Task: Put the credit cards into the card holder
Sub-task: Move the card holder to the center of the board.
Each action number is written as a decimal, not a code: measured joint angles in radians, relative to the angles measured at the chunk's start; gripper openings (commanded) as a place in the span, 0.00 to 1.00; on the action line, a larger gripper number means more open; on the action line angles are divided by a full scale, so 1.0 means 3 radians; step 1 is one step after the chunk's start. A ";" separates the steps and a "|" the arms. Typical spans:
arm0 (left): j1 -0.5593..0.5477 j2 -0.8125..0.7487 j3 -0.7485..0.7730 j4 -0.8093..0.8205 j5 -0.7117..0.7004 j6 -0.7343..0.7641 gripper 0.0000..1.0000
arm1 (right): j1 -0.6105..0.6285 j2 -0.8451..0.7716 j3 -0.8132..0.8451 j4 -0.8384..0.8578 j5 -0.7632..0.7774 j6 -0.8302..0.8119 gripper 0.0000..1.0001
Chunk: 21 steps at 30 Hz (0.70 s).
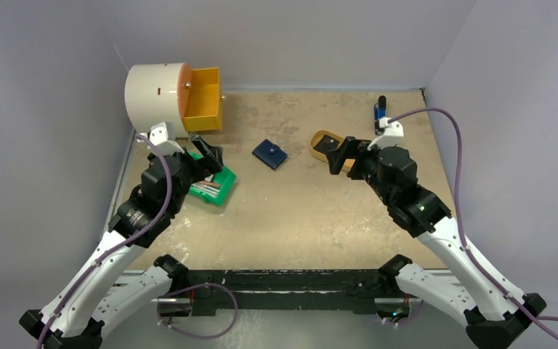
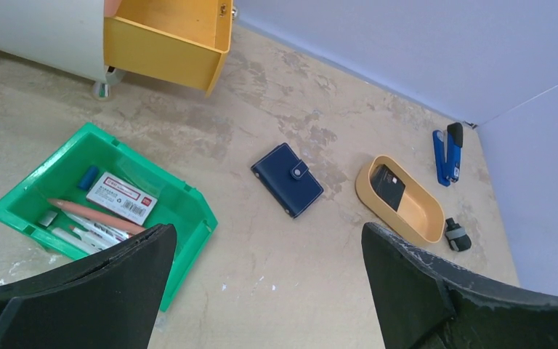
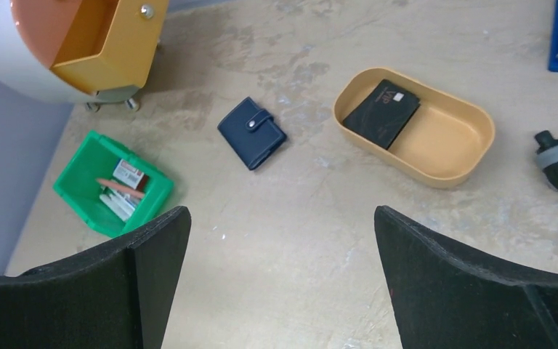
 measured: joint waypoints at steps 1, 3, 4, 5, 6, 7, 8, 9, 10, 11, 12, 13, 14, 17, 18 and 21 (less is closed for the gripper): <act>0.0000 -0.0014 -0.0019 0.0008 0.0006 0.0001 1.00 | 0.0000 0.0031 0.0000 0.0017 -0.0052 0.0001 0.96; 0.0000 -0.0045 -0.0061 0.0019 0.0023 0.0003 0.99 | 0.0000 0.0123 -0.0001 0.0057 -0.0172 0.0024 0.95; 0.0000 -0.0057 -0.0078 0.0024 0.0031 0.0004 0.99 | 0.0000 0.0174 -0.0005 0.0085 -0.0239 0.0036 0.94; 0.0000 -0.0067 -0.0089 0.0022 0.0032 0.0005 0.99 | 0.0003 0.0225 -0.0010 0.0121 -0.0282 0.0056 0.93; 0.0000 -0.0074 -0.0095 0.0023 0.0032 0.0005 0.99 | 0.0006 0.0267 -0.0013 0.0146 -0.0324 0.0074 0.92; 0.0000 -0.0084 -0.0103 0.0023 0.0031 0.0006 0.99 | 0.0019 0.0326 -0.0014 0.0179 -0.0350 0.0102 0.91; 0.0000 -0.0097 -0.0113 0.0023 0.0029 0.0006 0.99 | 0.0034 0.0390 -0.0014 0.0212 -0.0385 0.0145 0.91; 0.0000 -0.0113 -0.0126 0.0023 0.0028 0.0008 0.99 | 0.0061 0.0462 -0.0014 0.0247 -0.0403 0.0188 0.90; 0.0000 -0.0130 -0.0140 0.0022 0.0022 0.0009 0.99 | 0.0103 0.0544 -0.0014 0.0285 -0.0402 0.0247 0.90; 0.0000 -0.0145 -0.0153 0.0022 0.0017 0.0009 0.98 | 0.0160 0.0632 -0.0014 0.0320 -0.0399 0.0305 0.90; 0.0000 -0.0161 -0.0169 0.0023 0.0014 0.0009 0.98 | 0.0233 0.0724 -0.0014 0.0362 -0.0387 0.0359 0.90; 0.0000 -0.0178 -0.0189 0.0023 0.0008 0.0009 0.98 | 0.0313 0.0828 -0.0014 0.0398 -0.0367 0.0413 0.89; 0.0000 -0.0195 -0.0212 0.0022 0.0003 0.0009 0.98 | 0.0367 0.0914 -0.0014 0.0435 -0.0346 0.0460 0.89; 0.0000 -0.0229 -0.0285 0.0020 -0.0013 0.0009 0.98 | 0.0484 0.1240 -0.0014 0.0557 -0.0319 0.0670 0.87; 0.0000 -0.0234 -0.0305 0.0017 -0.0020 0.0009 0.98 | 0.0493 0.1344 -0.0014 0.0591 -0.0317 0.0729 0.87; 0.0000 -0.0244 -0.0350 -0.0010 -0.0056 0.0022 0.98 | 0.0463 0.1606 -0.0009 0.0704 -0.0320 0.0832 0.85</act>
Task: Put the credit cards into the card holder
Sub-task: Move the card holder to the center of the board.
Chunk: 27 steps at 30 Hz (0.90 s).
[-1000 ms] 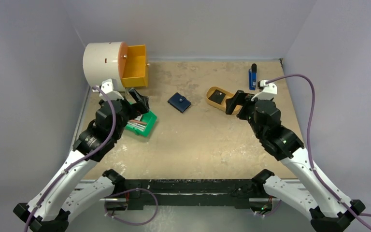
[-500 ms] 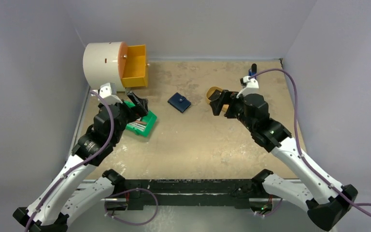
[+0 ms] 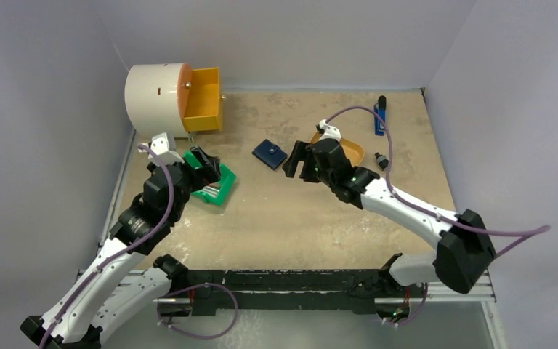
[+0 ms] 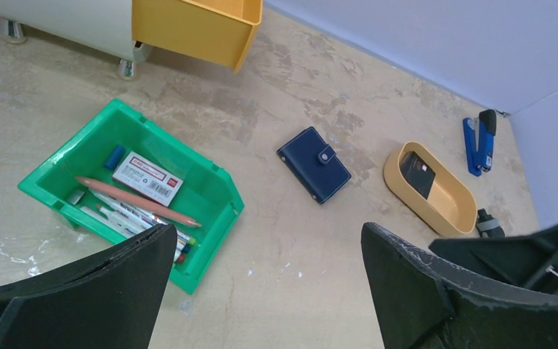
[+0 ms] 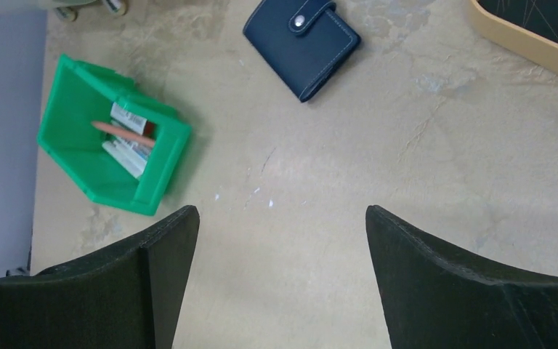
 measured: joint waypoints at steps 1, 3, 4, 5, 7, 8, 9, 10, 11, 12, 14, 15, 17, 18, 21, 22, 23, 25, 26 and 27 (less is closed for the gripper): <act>0.0000 -0.0008 -0.0008 -0.0022 -0.0009 0.0009 0.98 | -0.0029 0.0085 0.0017 0.0032 -0.0022 0.0020 0.85; 0.0000 -0.0037 -0.0023 -0.0041 -0.0028 0.0011 0.98 | -0.0121 0.0273 0.0072 0.0117 -0.0100 0.0022 0.83; 0.0000 -0.0062 -0.0037 -0.0047 -0.0038 0.0011 0.98 | -0.0178 0.0378 0.0121 0.0164 -0.0137 0.0010 0.82; 0.0000 -0.0089 -0.0051 -0.0058 -0.0045 0.0013 0.98 | -0.0235 0.0496 0.0192 0.0202 -0.0188 -0.0020 0.81; 0.0000 -0.0125 -0.0067 -0.0092 -0.0056 0.0011 0.98 | -0.0323 0.0749 0.0393 0.0240 -0.0276 -0.0094 0.78; 0.0000 -0.0142 -0.0076 -0.0095 -0.0064 0.0011 0.98 | -0.0374 0.0924 0.0563 0.0252 -0.0341 -0.0155 0.77; 0.0000 -0.0158 -0.0084 -0.0109 -0.0067 0.0011 0.98 | -0.0408 0.1085 0.0706 0.0282 -0.0389 -0.0209 0.77; 0.0000 -0.0175 -0.0090 -0.0117 -0.0072 0.0011 0.97 | -0.0437 0.1241 0.0844 0.0320 -0.0439 -0.0271 0.76; 0.0000 -0.0188 -0.0097 -0.0122 -0.0076 0.0010 0.97 | -0.0459 0.1382 0.0968 0.0348 -0.0476 -0.0331 0.76; 0.0000 -0.0198 -0.0102 -0.0123 -0.0078 0.0011 0.97 | -0.0479 0.1526 0.1078 0.0378 -0.0521 -0.0397 0.76; 0.0000 -0.0209 -0.0113 -0.0128 -0.0076 0.0011 0.97 | -0.0511 0.1829 0.1326 0.0379 -0.0582 -0.0539 0.77; 0.0000 -0.0211 -0.0116 -0.0135 -0.0076 0.0011 0.97 | -0.0523 0.1873 0.1359 0.0387 -0.0589 -0.0558 0.77; 0.0000 -0.0212 -0.0116 -0.0146 -0.0076 0.0013 0.97 | -0.0556 0.2103 0.1567 0.0357 -0.0610 -0.0669 0.78; 0.0000 -0.0214 -0.0116 -0.0148 -0.0076 0.0013 0.97 | -0.0567 0.2202 0.1659 0.0356 -0.0613 -0.0716 0.78; 0.0000 -0.0214 -0.0116 -0.0149 -0.0078 0.0013 0.97 | -0.0604 0.2441 0.1882 0.0343 -0.0619 -0.0839 0.78; 0.0000 -0.0214 -0.0116 -0.0151 -0.0078 0.0013 0.97 | -0.0619 0.2502 0.1937 0.0334 -0.0629 -0.0871 0.78; 0.0000 -0.0214 -0.0116 -0.0154 -0.0078 0.0013 0.97 | -0.0633 0.2557 0.1987 0.0324 -0.0645 -0.0902 0.78; 0.0000 -0.0214 -0.0116 -0.0156 -0.0079 0.0014 0.97 | -0.0655 0.2654 0.2082 0.0295 -0.0702 -0.0949 0.78; 0.0000 -0.0214 -0.0116 -0.0158 -0.0079 0.0017 0.97 | -0.0668 0.2711 0.2138 0.0275 -0.0726 -0.0970 0.78; 0.0000 -0.0214 -0.0116 -0.0158 -0.0079 0.0020 0.97 | -0.0674 0.2762 0.2185 0.0263 -0.0738 -0.0991 0.78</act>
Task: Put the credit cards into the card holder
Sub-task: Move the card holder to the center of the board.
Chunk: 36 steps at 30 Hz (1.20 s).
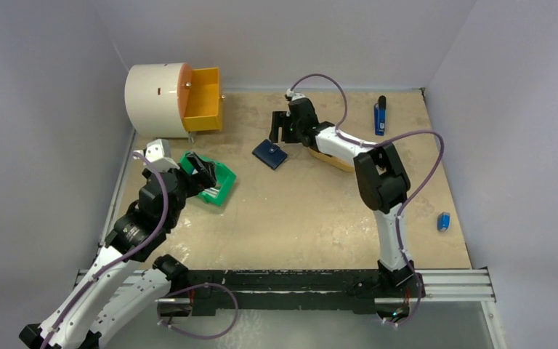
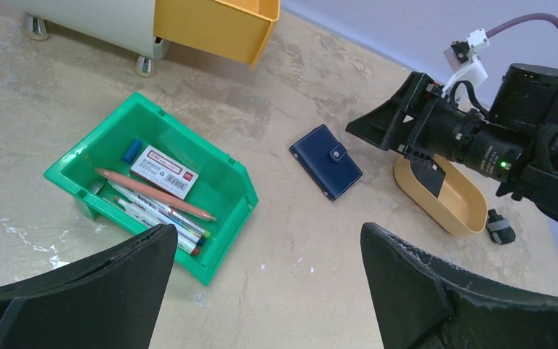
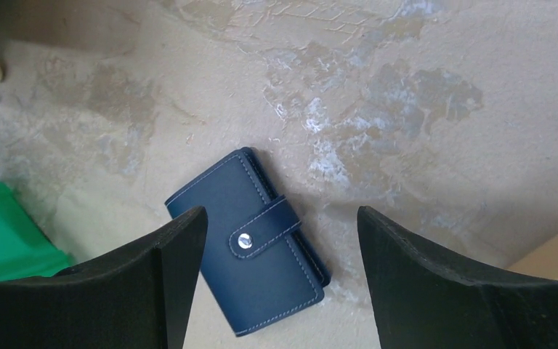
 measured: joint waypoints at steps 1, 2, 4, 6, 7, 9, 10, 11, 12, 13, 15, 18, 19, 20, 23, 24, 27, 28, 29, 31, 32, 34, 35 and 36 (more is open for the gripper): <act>0.0000 0.0001 0.0000 0.0000 0.0000 0.0003 0.97 | -0.0003 0.0042 0.0039 -0.0011 -0.0014 -0.0020 0.78; 0.0000 0.0003 0.0000 0.0000 0.0001 0.0006 0.97 | -0.0006 0.0088 0.0080 -0.0022 -0.0031 -0.0039 0.77; 0.0000 0.0008 0.0000 0.0000 0.0001 0.0025 0.97 | -0.0008 0.0155 0.0128 -0.0060 -0.0053 -0.0058 0.77; 0.0000 0.0017 0.0000 -0.0003 0.0003 0.0032 0.96 | -0.0008 0.0209 0.0155 -0.0103 -0.0079 -0.0071 0.76; 0.0000 0.0017 0.0000 -0.0006 0.0003 0.0042 0.96 | -0.0008 0.0229 0.0165 -0.0120 -0.0097 -0.0075 0.76; 0.0000 0.0017 0.0000 -0.0011 0.0003 0.0050 0.96 | -0.0008 0.0261 0.0169 -0.0159 -0.0132 -0.0080 0.74; 0.0000 0.0017 0.0000 -0.0011 0.0003 0.0050 0.96 | -0.0008 0.0272 0.0169 -0.0177 -0.0137 -0.0079 0.73; 0.0000 0.0015 0.0000 -0.0011 0.0003 0.0050 0.96 | -0.0008 0.0281 0.0169 -0.0195 -0.0145 -0.0080 0.72; 0.0000 0.0015 0.0000 -0.0011 0.0003 0.0050 0.96 | -0.0006 0.0282 0.0169 -0.0211 -0.0156 -0.0080 0.71; 0.0000 0.0015 0.0000 -0.0011 0.0003 0.0050 0.96 | -0.0006 0.0284 0.0168 -0.0234 -0.0182 -0.0078 0.68; 0.0000 0.0015 0.0000 -0.0011 0.0003 0.0050 0.96 | -0.0001 0.0284 0.0167 -0.0240 -0.0230 -0.0078 0.64; 0.0000 0.0015 0.0000 -0.0011 0.0003 0.0050 0.96 | 0.0006 0.0281 0.0109 -0.0217 -0.0304 -0.0065 0.57; 0.0000 0.0015 0.0000 -0.0011 0.0003 0.0050 0.96 | 0.0010 0.0281 0.0072 -0.0198 -0.0319 -0.0053 0.55; 0.0000 0.0015 0.0000 -0.0011 0.0003 0.0050 0.96 | 0.0014 0.0271 0.0034 -0.0150 -0.0334 -0.0048 0.53; 0.0000 0.0014 0.0000 -0.0011 0.0004 0.0050 0.96 | 0.0024 0.0217 -0.0072 -0.0089 -0.0392 -0.0025 0.46; 0.0000 0.0013 0.0000 -0.0011 0.0004 0.0050 0.96 | 0.0029 0.0202 -0.0103 -0.0072 -0.0399 -0.0018 0.44; 0.0000 0.0008 0.0000 -0.0011 0.0003 0.0050 0.96 | 0.0047 0.0125 -0.0240 0.0003 -0.0407 0.0003 0.40; 0.0000 0.0006 0.0000 -0.0011 0.0003 0.0050 0.96 | 0.0051 0.0092 -0.0296 0.0028 -0.0406 0.0011 0.40; 0.0000 0.0006 0.0000 -0.0011 0.0003 0.0050 0.96 | 0.0053 0.0050 -0.0364 0.0053 -0.0407 0.0022 0.39; 0.0000 0.0006 0.0000 -0.0013 0.0003 0.0050 0.96 | 0.0060 -0.0064 -0.0532 0.0100 -0.0406 0.0051 0.39; 0.0000 0.0006 0.0000 -0.0013 0.0003 0.0050 0.96 | 0.0065 -0.0117 -0.0614 0.0122 -0.0403 0.0064 0.39; 0.0000 0.0003 0.0000 -0.0013 0.0005 0.0050 0.96 | 0.0075 -0.0267 -0.0835 0.0151 -0.0402 0.0108 0.38; 0.0000 0.0000 0.0000 -0.0013 0.0015 0.0050 0.96 | 0.0081 -0.0333 -0.0928 0.0168 -0.0399 0.0131 0.38; 0.0000 0.0000 0.0000 -0.0011 0.0045 0.0052 0.95 | 0.0090 -0.0412 -0.1048 0.0197 -0.0394 0.0160 0.38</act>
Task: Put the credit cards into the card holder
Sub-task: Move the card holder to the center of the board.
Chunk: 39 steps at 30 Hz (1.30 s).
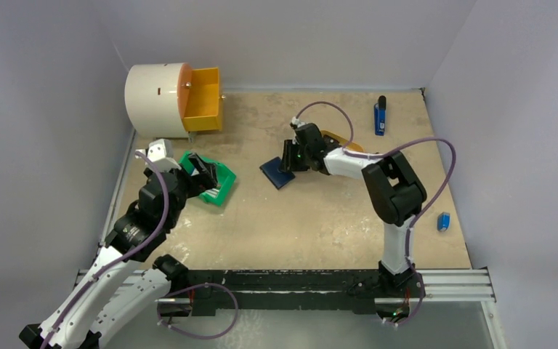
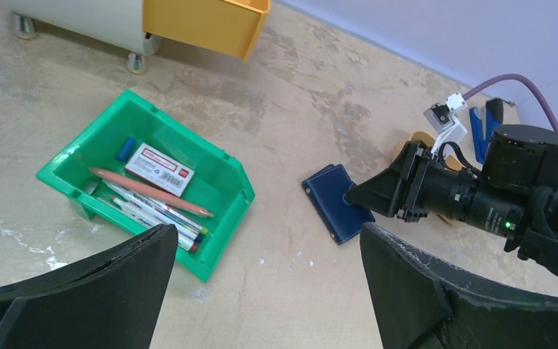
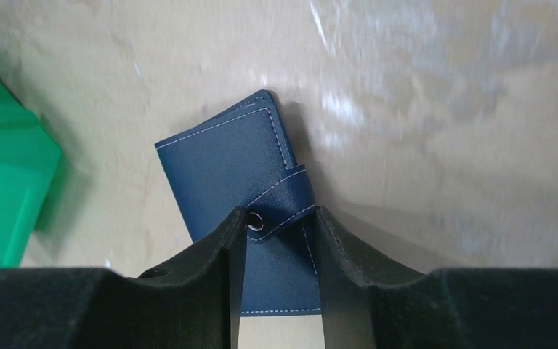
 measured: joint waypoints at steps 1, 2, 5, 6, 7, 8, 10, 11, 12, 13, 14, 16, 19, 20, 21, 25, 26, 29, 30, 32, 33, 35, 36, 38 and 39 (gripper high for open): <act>0.0000 0.0001 0.0000 0.0005 0.0057 0.0005 0.95 | 0.0010 -0.0090 -0.0128 0.0018 0.0001 0.0031 0.38; 0.0000 0.0004 -0.0001 0.0008 0.0093 0.0013 0.95 | 0.0023 -0.0186 -0.0259 0.0036 0.0004 0.0064 0.38; 0.0000 0.0022 -0.0074 0.0121 0.0413 0.0025 0.95 | 0.0074 -0.0469 -0.0646 0.0090 0.0017 0.0169 0.39; 0.0000 0.0039 -0.0120 0.0174 0.0565 0.0018 0.96 | 0.0099 -0.0575 -0.0792 0.0118 0.0031 0.0221 0.39; 0.0000 0.0062 -0.0187 0.0256 0.0721 -0.0006 0.96 | 0.0130 -0.0696 -0.0946 0.0142 0.0052 0.0277 0.40; -0.0001 0.0088 -0.0261 0.0334 0.0861 -0.0045 0.97 | 0.0170 -0.0825 -0.1110 0.0156 0.0089 0.0342 0.41; -0.0031 0.0149 -0.0478 0.0534 0.1142 -0.0165 0.97 | 0.0247 -0.1095 -0.1428 0.0177 0.0125 0.0476 0.43; -0.0075 0.0182 -0.0593 0.0621 0.1232 -0.0229 0.97 | 0.0275 -0.1205 -0.1548 0.0172 0.0142 0.0526 0.44; -0.0141 0.0223 -0.0693 0.0687 0.1282 -0.0282 0.97 | 0.0309 -0.1339 -0.1690 0.0170 0.0168 0.0585 0.46; -0.0242 0.0291 -0.0769 0.0720 0.1302 -0.0329 0.97 | 0.0341 -0.1459 -0.1806 0.0148 0.0183 0.0642 0.48; -0.0346 0.0356 -0.0813 0.0745 0.1300 -0.0359 0.97 | 0.0360 -0.1541 -0.1879 0.0135 0.0184 0.0680 0.50; -0.0615 0.0572 -0.0843 0.0823 0.1289 -0.0431 0.97 | 0.0389 -0.1719 -0.1999 0.0080 0.0198 0.0745 0.54; -0.0853 0.0904 -0.0837 0.1017 0.1268 -0.0484 0.94 | 0.0399 -0.1953 -0.2023 -0.0013 0.0245 0.0767 0.55; -0.0886 0.1027 -0.0832 0.1077 0.1255 -0.0507 0.92 | 0.0399 -0.2043 -0.2023 -0.0033 0.0268 0.0765 0.54; -0.0902 0.1146 -0.0828 0.1130 0.1242 -0.0535 0.91 | 0.0399 -0.2112 -0.2023 -0.0052 0.0275 0.0764 0.52; -0.0905 0.1568 -0.0823 0.1316 0.1199 -0.0610 0.76 | 0.0398 -0.2330 -0.2024 -0.0132 0.0284 0.0753 0.42; -0.0905 0.1676 -0.0818 0.1358 0.1186 -0.0621 0.71 | 0.0398 -0.2346 -0.2040 -0.0140 0.0286 0.0749 0.40; -0.0905 0.1996 -0.0783 0.1490 0.1183 -0.0637 0.59 | 0.0398 -0.2349 -0.2125 -0.0202 0.0296 0.0734 0.35; -0.0905 0.2090 -0.0769 0.1531 0.1184 -0.0645 0.56 | 0.0398 -0.2344 -0.2158 -0.0238 0.0299 0.0732 0.35; -0.0908 0.2209 -0.0736 0.1578 0.1181 -0.0650 0.50 | 0.0399 -0.2321 -0.2207 -0.0314 0.0346 0.0727 0.34; -0.0908 0.2244 -0.0724 0.1600 0.1176 -0.0654 0.48 | 0.0398 -0.2300 -0.2215 -0.0347 0.0373 0.0725 0.33; -0.0908 0.2312 -0.0684 0.1624 0.1160 -0.0655 0.45 | 0.0399 -0.2272 -0.2228 -0.0388 0.0437 0.0724 0.33; -0.0908 0.2350 -0.0659 0.1628 0.1153 -0.0655 0.45 | 0.0399 -0.2258 -0.2235 -0.0392 0.0450 0.0724 0.33; -0.0908 0.2444 -0.0613 0.1648 0.1150 -0.0655 0.45 | 0.0398 -0.2228 -0.2266 -0.0383 0.0470 0.0721 0.33; -0.0908 0.2492 -0.0596 0.1661 0.1150 -0.0655 0.45 | 0.0398 -0.2227 -0.2267 -0.0383 0.0470 0.0721 0.33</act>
